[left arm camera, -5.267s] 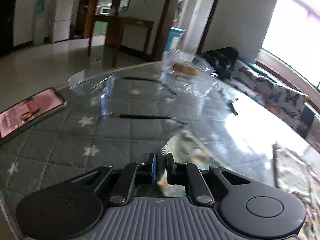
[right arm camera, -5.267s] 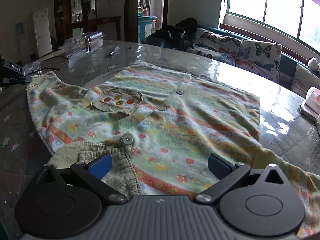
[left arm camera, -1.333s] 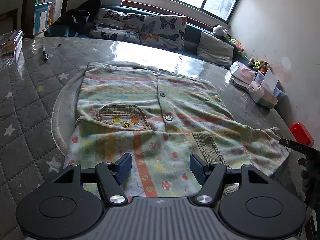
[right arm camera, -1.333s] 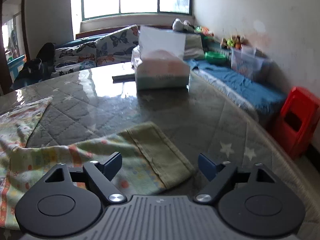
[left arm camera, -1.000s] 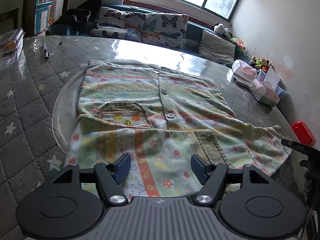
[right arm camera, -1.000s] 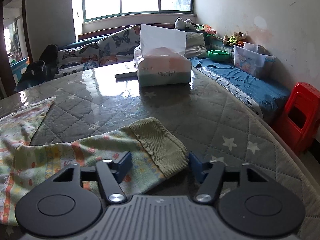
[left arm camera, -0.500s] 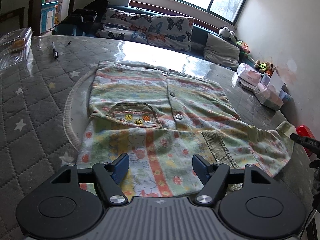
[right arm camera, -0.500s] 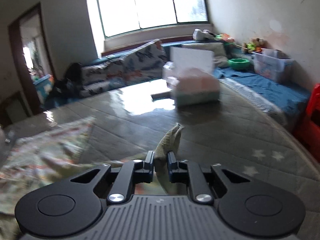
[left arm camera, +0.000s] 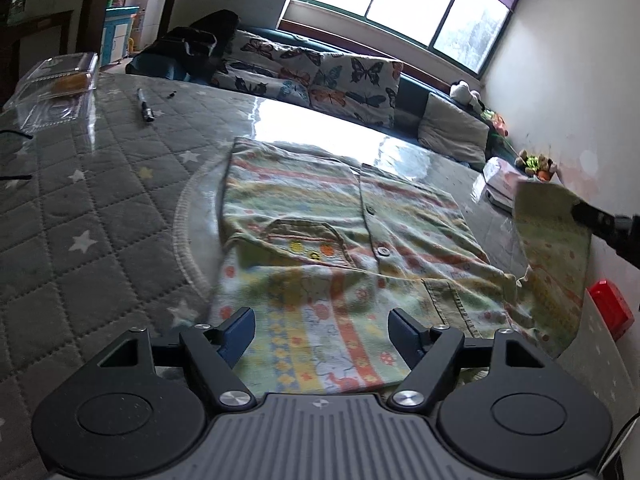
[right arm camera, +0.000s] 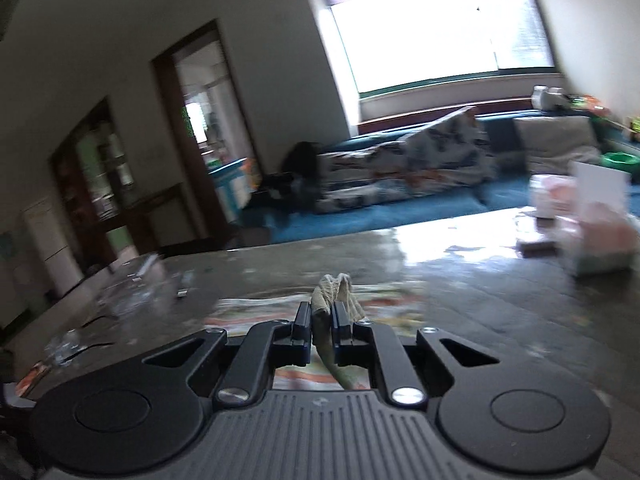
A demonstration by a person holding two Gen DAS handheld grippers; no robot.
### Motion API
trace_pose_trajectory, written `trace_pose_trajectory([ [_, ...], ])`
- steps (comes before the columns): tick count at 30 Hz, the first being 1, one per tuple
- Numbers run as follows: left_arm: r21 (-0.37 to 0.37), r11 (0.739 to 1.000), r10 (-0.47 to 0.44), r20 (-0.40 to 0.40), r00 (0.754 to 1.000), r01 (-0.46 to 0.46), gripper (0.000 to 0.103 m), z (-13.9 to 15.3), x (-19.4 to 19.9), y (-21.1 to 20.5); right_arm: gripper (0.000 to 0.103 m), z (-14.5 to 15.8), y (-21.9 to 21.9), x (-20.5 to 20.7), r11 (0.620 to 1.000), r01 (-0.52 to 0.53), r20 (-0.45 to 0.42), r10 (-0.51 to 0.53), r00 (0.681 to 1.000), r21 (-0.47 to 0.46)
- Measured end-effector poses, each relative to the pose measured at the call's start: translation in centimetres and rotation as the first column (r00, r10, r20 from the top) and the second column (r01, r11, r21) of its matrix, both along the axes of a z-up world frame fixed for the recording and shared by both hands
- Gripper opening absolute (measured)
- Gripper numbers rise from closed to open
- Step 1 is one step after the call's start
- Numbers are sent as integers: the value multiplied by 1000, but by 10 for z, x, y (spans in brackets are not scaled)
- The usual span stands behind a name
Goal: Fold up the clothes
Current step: 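Lift the sleeve with the right gripper and fold it across the shirt front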
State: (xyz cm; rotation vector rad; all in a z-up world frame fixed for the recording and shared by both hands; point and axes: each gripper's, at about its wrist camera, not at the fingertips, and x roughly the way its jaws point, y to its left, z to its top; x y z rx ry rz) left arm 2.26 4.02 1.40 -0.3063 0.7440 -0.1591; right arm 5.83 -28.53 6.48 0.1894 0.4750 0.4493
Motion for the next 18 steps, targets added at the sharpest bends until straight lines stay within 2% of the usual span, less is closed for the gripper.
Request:
trace_pose_trajectory([
  [10, -38, 997, 65, 10, 998, -65, 79, -3, -10, 31, 10, -3, 99, 5, 978, -205, -46, 203, 978, -45],
  [13, -39, 996, 77, 6, 997, -77, 80, -4, -9, 36, 22, -8, 109, 2, 969, -242, -63, 238, 969, -56],
  [16, -37, 996, 81, 9, 997, -81, 81, -3, -8, 38, 26, -7, 106, 0, 968, -241, -56, 238, 970, -70],
  [18, -35, 996, 78, 13, 997, -78, 81, -1, -6, 37, 36, -6, 95, -1, 971, -224, -52, 220, 974, -87],
])
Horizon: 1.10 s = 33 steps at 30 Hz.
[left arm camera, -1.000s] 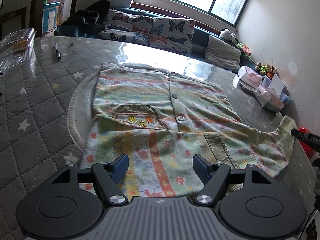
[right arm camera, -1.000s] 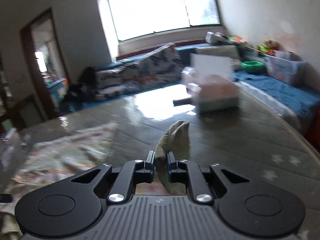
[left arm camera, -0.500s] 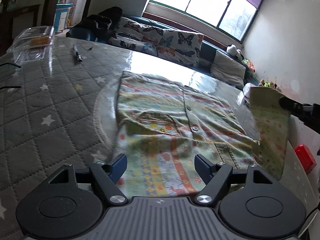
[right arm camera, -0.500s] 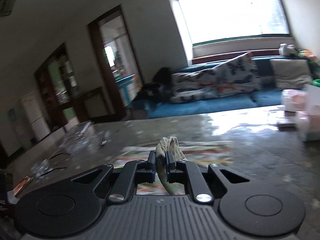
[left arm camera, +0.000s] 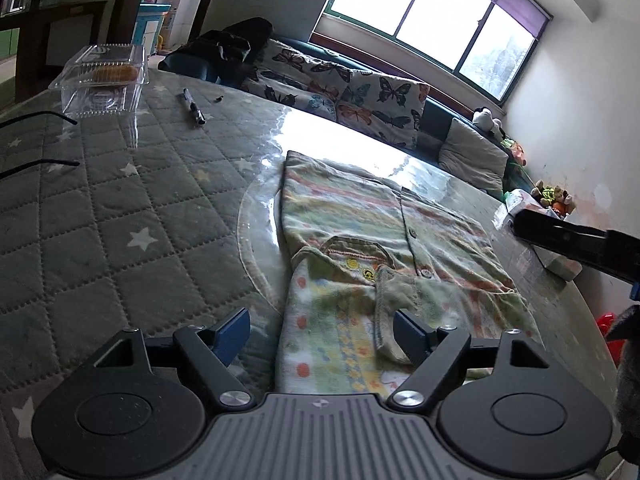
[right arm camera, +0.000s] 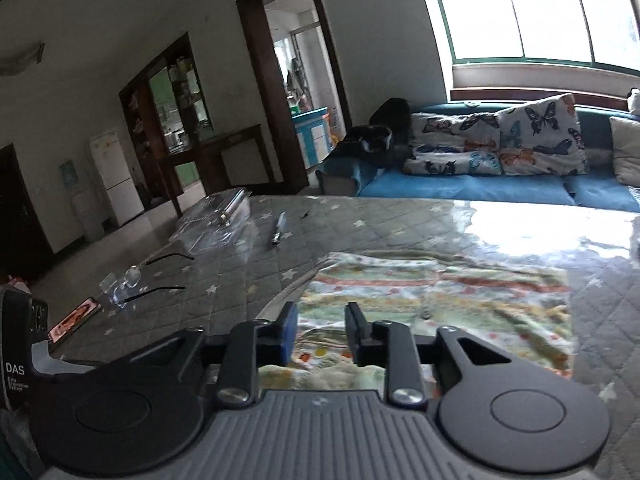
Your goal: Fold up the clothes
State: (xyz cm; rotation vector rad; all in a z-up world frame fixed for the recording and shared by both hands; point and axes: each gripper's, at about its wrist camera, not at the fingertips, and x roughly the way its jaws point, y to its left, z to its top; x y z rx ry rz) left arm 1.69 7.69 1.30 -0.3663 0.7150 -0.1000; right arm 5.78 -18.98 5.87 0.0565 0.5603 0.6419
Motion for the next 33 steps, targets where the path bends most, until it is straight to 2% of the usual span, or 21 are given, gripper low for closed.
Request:
trace_pose_trajectory([
  [4, 5, 1000, -28, 13, 1000, 28, 81, 4, 5, -11, 39, -4, -25, -1, 995, 46, 4, -45, 999, -92],
  [8, 11, 997, -70, 26, 997, 70, 80, 9, 13, -29, 41, -27, -49, 0, 977, 78, -47, -89, 995, -196],
  [14, 17, 987, -157, 35, 987, 157, 77, 8, 29, -61, 42, -66, -73, -5, 965, 91, -131, -126, 983, -245],
  [17, 25, 983, -185, 16, 983, 185, 75, 2, 37, -73, 42, -78, -81, -5, 963, 109, -147, -148, 978, -247],
  [24, 33, 979, -203, -2, 979, 203, 69, -4, 46, -80, 46, -62, -85, 7, 970, 124, -109, -149, 983, -211],
  [26, 26, 978, -205, 1, 979, 205, 59, -4, 50, -83, 48, -60, -80, 16, 975, 113, -104, -134, 985, -192],
  [29, 25, 976, -217, 3, 976, 217, 49, -5, 56, -87, 49, -68, -74, 31, 975, 108, -115, -132, 985, -196],
  [33, 58, 976, -209, -14, 978, 209, 42, -14, 63, -87, 46, -81, -78, 45, 975, 123, -156, -153, 976, -186],
])
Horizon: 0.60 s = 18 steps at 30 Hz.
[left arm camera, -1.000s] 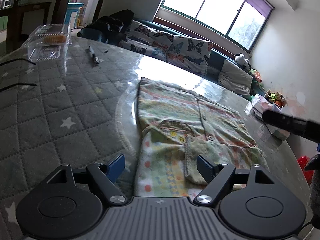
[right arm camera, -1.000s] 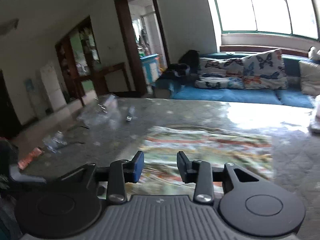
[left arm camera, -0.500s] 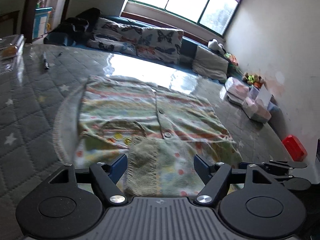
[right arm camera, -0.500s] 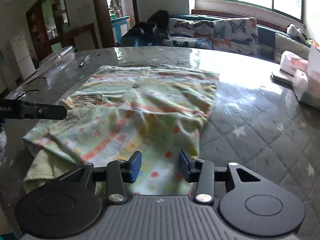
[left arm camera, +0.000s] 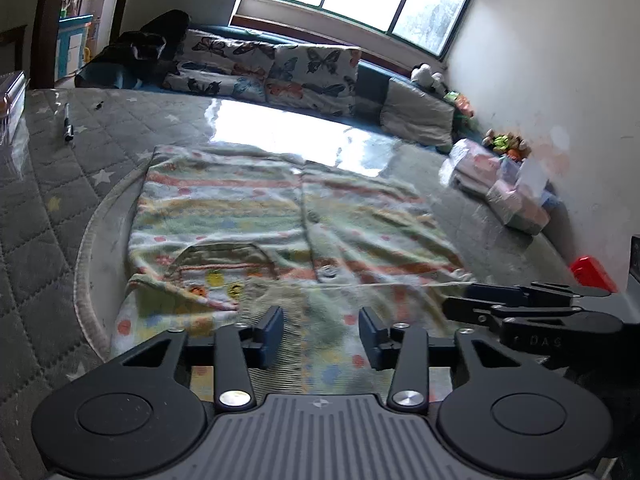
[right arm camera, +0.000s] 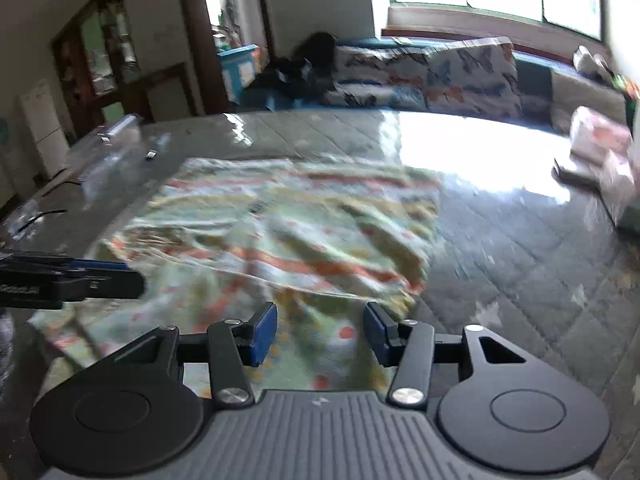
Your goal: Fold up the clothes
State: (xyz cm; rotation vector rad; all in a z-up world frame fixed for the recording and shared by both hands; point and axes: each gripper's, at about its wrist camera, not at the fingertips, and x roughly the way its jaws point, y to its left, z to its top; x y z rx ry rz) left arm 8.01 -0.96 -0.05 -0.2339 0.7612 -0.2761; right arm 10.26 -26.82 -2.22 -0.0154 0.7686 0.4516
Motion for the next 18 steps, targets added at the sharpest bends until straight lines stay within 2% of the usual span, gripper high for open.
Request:
trace_pose_trajectory([
  [4, 4, 1000, 6, -19, 1000, -6, 38, -6, 3, 6, 47, 3, -4, -3, 1000, 11, 5, -11, 1000, 1],
  [7, -5, 1000, 11, -2, 1000, -11, 38, 0, -1, 7, 53, 9, 2, -7, 1000, -4, 33, 4, 999, -13],
  [11, 33, 999, 3, -15, 1000, -3, 40, -6, -1, 4, 60, 8, 16, -14, 997, -52, 43, 54, 998, -48],
  [16, 34, 999, -4, 1, 1000, 4, 46, 1, -13, 6, 65, 9, 19, -30, 994, -74, 51, 78, 996, -86],
  [18, 40, 999, -16, 19, 1000, 16, 49, 6, -22, 4, 74, 10, 19, -38, 992, -85, 61, 91, 994, -98],
])
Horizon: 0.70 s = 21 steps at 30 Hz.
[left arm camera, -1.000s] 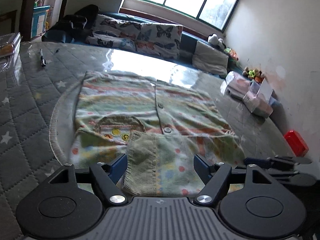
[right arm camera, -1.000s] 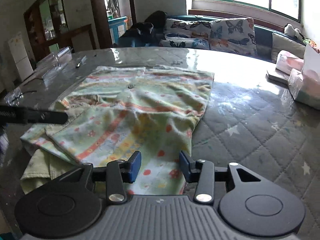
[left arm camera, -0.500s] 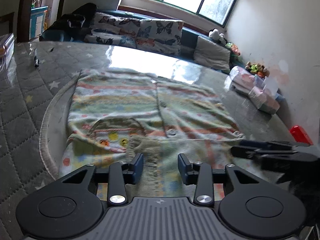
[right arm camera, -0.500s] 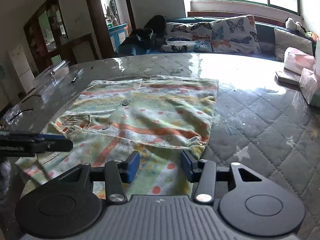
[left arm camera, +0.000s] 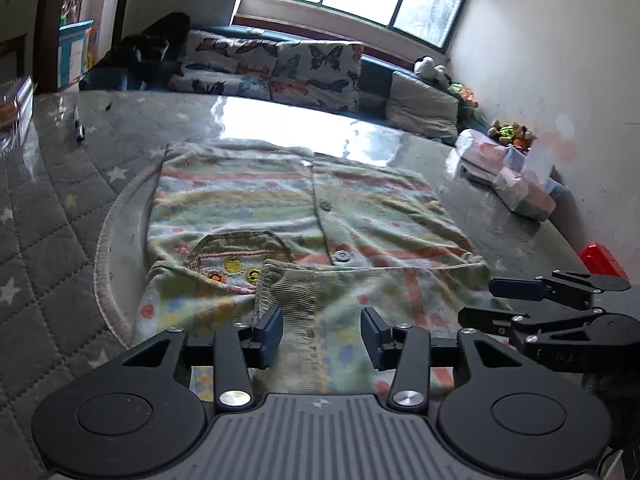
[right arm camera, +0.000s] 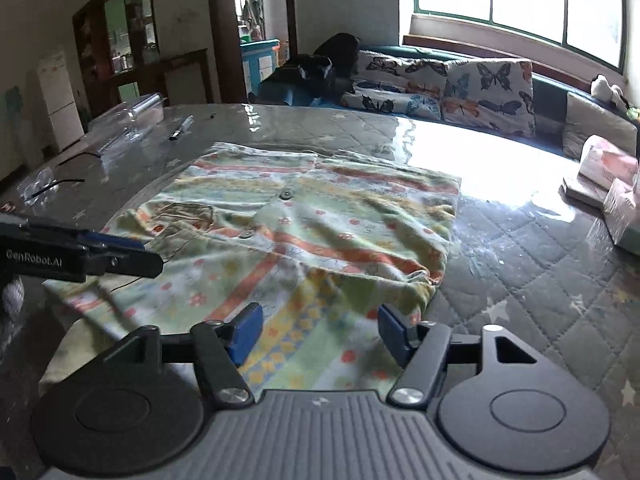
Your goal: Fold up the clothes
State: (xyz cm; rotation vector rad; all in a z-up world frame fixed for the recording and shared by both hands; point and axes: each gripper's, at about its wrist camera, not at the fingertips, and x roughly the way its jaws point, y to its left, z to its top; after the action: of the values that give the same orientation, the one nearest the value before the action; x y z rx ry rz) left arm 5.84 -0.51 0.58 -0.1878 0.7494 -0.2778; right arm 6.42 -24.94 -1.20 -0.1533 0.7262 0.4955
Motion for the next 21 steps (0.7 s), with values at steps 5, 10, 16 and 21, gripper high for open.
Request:
trace_pose_trajectory([
  [5, 55, 998, -34, -3, 999, 34, 52, -5, -19, -8, 79, -10, 5, -22, 996, -41, 11, 42, 999, -74],
  [10, 142, 989, -54, 35, 998, 48, 57, -5, -38, -19, 82, -7, 8, -34, 995, -31, 52, 36, 998, -94],
  [16, 107, 994, -27, 25, 999, 24, 75, 9, -61, -10, 88, -2, 0, -49, 992, -36, 78, 45, 996, -122],
  [21, 76, 996, -36, -41, 999, 39, 79, 5, -79, -9, 91, -3, -6, -63, 987, -41, 89, 55, 995, -158],
])
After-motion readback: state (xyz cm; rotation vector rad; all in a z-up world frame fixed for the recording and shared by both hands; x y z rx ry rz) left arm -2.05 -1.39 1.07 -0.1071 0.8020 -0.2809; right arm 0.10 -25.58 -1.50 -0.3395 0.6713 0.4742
